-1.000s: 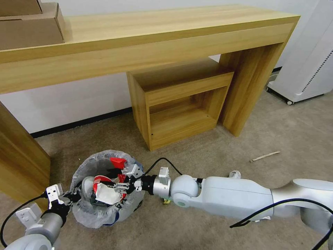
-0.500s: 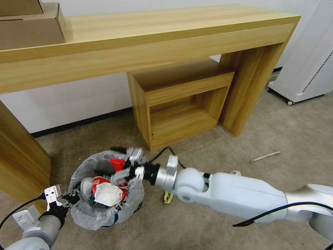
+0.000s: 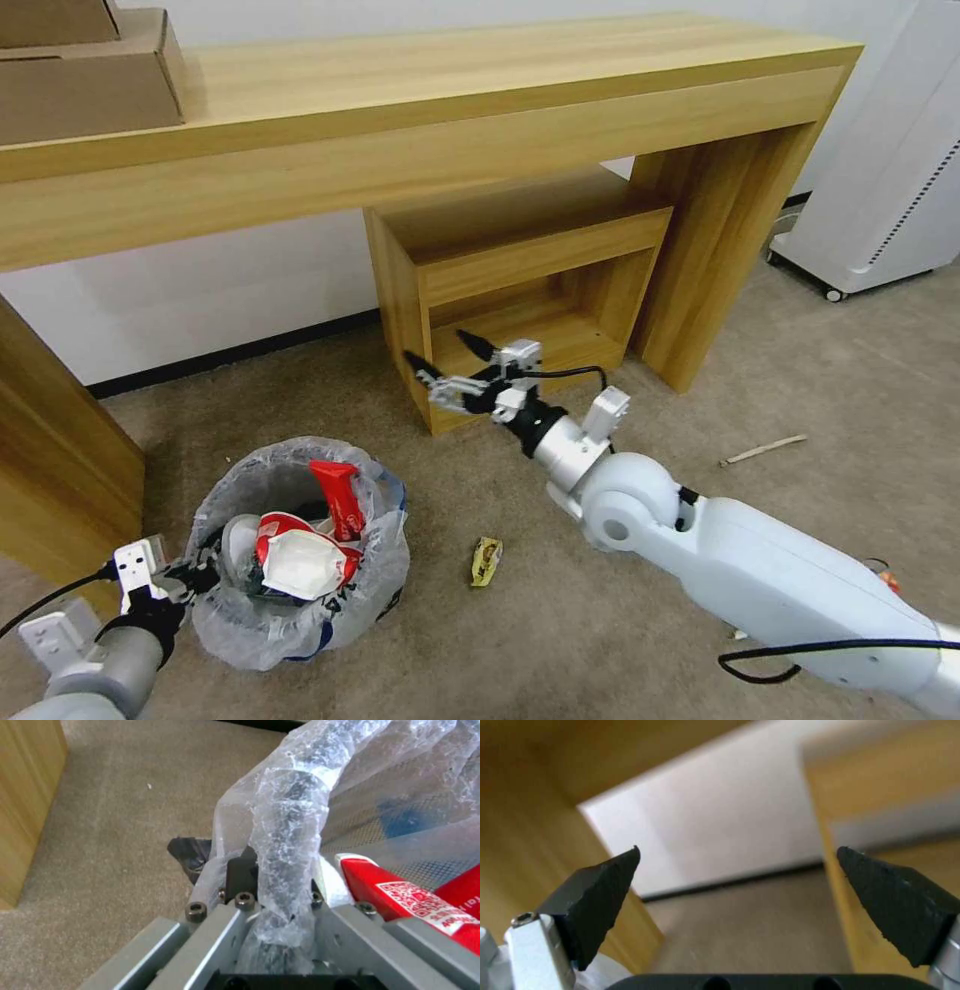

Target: Pick up the trash bin and place the garbage on the floor into it.

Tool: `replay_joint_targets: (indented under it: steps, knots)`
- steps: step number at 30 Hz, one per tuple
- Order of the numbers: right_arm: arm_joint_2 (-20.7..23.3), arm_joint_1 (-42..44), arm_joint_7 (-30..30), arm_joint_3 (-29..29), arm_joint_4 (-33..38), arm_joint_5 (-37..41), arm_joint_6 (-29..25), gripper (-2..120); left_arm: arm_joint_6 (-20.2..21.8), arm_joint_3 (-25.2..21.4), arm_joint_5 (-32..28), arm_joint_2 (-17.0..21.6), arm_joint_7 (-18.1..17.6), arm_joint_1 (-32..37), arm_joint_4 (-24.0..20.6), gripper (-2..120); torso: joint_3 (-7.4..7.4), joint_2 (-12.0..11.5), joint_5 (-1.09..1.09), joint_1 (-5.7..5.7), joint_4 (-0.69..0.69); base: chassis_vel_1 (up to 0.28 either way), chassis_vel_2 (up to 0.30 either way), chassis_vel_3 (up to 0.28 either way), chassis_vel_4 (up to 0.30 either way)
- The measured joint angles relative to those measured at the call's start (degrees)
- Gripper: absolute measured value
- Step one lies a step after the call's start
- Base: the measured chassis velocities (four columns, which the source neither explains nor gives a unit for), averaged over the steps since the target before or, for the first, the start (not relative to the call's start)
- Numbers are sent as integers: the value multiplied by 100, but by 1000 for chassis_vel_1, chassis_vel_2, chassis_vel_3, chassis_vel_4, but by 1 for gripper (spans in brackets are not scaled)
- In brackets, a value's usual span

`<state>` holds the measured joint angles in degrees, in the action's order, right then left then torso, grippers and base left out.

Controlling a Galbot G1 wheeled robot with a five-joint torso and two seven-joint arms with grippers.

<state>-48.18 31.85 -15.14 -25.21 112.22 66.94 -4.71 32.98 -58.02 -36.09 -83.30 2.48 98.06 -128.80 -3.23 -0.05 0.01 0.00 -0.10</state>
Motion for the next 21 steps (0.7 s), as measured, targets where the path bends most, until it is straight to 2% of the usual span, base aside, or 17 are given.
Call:
replay_joint_targets:
  steps: [1, 6, 9, 12, 15, 19, 21]
  knots:
    - [0, 0, 0, 0, 0, 0, 0, 100, 0, 0, 0, 0, 0, 0, 0, 1, 0, 0, 0, 0, 0, 0, 0, 0, 0]
    - [-10, 402, -974, 201, -72, 368, 654, 100, -1, 18, 49, -44, -2, -17, -8, 1, 0, 0, 0, 0, -2, 0, 0, 0, 0]
    - [-48, 523, -1213, 205, -167, 498, 847, 100, -1, 23, 70, -55, -2, -26, 15, 1, 0, 0, 0, 0, -2, 0, 0, 0, 0]
    - [-164, 646, -1734, 107, -330, 788, 1155, 100, -1, 26, 102, -77, -2, -34, 45, 1, 0, 0, -1, 1, -1, 0, 0, 0, 0]
    - [-222, 719, -1895, 43, -419, 863, 1237, 100, -6, 30, 121, -93, -1, -45, 61, 1, 0, 0, -1, 0, -1, 0, 0, 0, 0]
    - [-425, 919, -2271, -40, -649, 974, 1429, 100, -16, 58, 182, -136, 4, -73, 124, 1, 0, 0, -2, 0, -2, 0, 0, 0, 0]
    - [-656, 1009, -2670, -66, -931, 992, 1550, 100, -20, 76, 233, -156, 7, -82, 167, 1, 0, 0, -1, 0, -1, 0, 0, 0, 0]
